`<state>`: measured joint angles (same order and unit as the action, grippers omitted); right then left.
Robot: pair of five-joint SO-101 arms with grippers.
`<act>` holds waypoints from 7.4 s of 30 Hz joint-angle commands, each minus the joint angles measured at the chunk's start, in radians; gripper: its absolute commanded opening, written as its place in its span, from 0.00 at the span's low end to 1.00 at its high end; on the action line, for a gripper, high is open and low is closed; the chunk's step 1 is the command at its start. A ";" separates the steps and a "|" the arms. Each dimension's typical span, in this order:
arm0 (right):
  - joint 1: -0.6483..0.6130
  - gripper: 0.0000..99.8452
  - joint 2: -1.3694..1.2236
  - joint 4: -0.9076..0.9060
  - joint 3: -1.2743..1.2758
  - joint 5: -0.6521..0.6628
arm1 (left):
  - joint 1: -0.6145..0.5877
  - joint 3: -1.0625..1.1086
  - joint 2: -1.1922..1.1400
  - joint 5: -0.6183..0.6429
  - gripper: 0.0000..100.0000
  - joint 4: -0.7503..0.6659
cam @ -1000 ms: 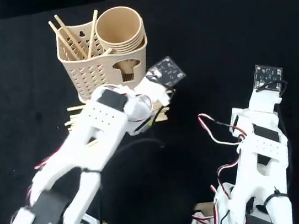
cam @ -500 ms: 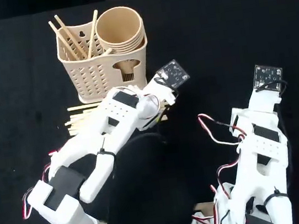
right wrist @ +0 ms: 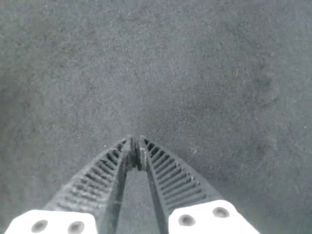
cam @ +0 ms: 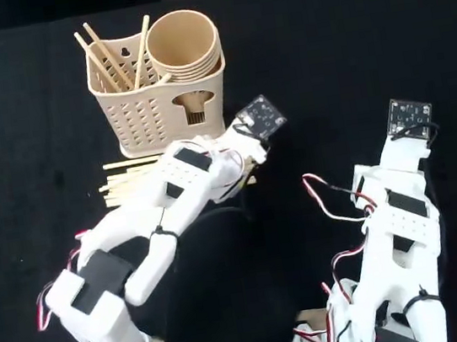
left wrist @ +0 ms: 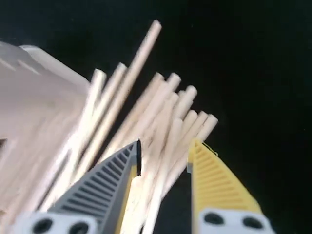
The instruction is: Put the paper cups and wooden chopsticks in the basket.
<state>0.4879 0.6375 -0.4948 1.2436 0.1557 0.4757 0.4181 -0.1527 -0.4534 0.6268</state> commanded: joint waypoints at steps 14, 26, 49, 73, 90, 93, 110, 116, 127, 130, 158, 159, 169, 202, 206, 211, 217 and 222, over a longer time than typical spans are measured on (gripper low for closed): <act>-0.011 0.02 0.021 0.023 -0.028 -0.002 | 0.005 -0.160 -0.152 0.005 0.03 0.091; -0.011 0.02 0.021 0.025 -0.028 -0.002 | 0.085 -0.295 -0.150 0.002 0.03 0.425; -0.009 0.02 0.021 0.025 -0.028 -0.002 | -0.024 -0.343 0.382 0.153 0.03 0.397; -0.009 0.02 0.021 0.023 -0.028 -0.002 | -0.214 -0.415 0.914 0.419 0.03 0.229; -0.009 0.02 0.021 0.023 -0.027 -0.002 | -0.484 -0.455 0.591 0.672 0.03 -0.391; -0.009 0.02 0.021 0.025 -0.027 -0.002 | -0.522 -0.512 0.514 0.672 0.03 -0.404; -0.011 0.02 0.021 0.025 -0.027 -0.002 | -0.532 -0.530 0.414 0.672 0.03 -0.411; -0.011 0.02 0.021 0.025 -0.027 -0.002 | -0.536 -0.553 0.298 0.674 0.03 -0.465; -0.011 0.02 0.021 0.025 -0.027 -0.002 | -0.522 -0.542 0.288 0.681 0.08 -0.265; -0.011 0.02 0.021 0.025 -0.027 -0.002 | -0.503 -0.533 0.345 0.681 0.16 -0.132; -0.011 0.02 0.021 0.025 -0.024 -0.002 | -1.073 -0.389 0.091 1.145 0.23 0.371; -0.012 0.02 0.021 0.025 -0.024 -0.002 | -1.081 -0.407 0.035 1.165 0.23 0.373; -0.014 0.02 0.021 0.025 -0.024 -0.002 | -1.110 -0.679 -0.387 1.212 0.23 0.373; -0.014 0.02 0.021 0.026 -0.024 0.018 | -1.013 -1.122 -0.654 1.215 0.23 0.698; -0.012 0.02 0.021 0.026 -0.024 0.018 | -1.010 -1.210 -0.709 1.215 0.23 0.770; -0.012 0.02 0.021 0.026 -0.024 0.018 | -1.018 -1.300 -0.806 1.208 0.20 0.799; -0.012 0.02 0.021 0.026 -0.024 0.018 | -1.055 -1.412 -0.867 1.111 0.07 0.865; -0.012 0.02 0.021 0.026 -0.024 0.018 | -1.023 -1.506 -0.881 1.069 0.03 0.954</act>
<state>0.4879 0.6375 -0.4948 1.2436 0.1634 -0.5462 -1.0042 -1.0349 0.6559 1.5044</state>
